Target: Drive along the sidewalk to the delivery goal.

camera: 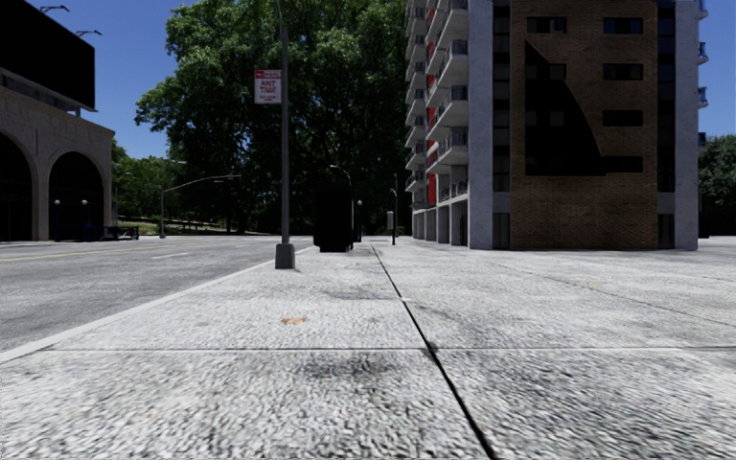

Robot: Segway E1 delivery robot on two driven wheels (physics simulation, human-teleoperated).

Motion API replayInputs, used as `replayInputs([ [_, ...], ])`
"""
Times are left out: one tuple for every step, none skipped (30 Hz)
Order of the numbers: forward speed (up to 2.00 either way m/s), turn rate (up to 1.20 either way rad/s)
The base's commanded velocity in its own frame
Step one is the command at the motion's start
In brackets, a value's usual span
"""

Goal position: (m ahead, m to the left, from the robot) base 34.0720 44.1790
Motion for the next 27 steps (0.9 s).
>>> replayInputs([
  [1.94,0.00],
  [1.94,0.00],
  [1.94,0.00],
  [1.94,0.00],
  [1.94,0.00],
  [1.94,0.00],
  [1.94,0.00],
  [1.94,0.00],
  [1.94,0.00],
  [1.94,0.00],
  [1.94,0.00],
  [1.94,0.00],
  [1.94,0.00],
  [1.94,0.00],
  [1.94,0.00],
  [1.94,0.00],
  [1.94,0.00],
  [1.94,0.00],
  [1.94,0.00],
  [1.94,0.00],
  [1.94,0.00],
  [1.94,0.00],
  [1.94,0.00],
  [1.94,0.00],
  [1.94,0.00],
  [1.94,0.00],
  [1.94,0.00],
])
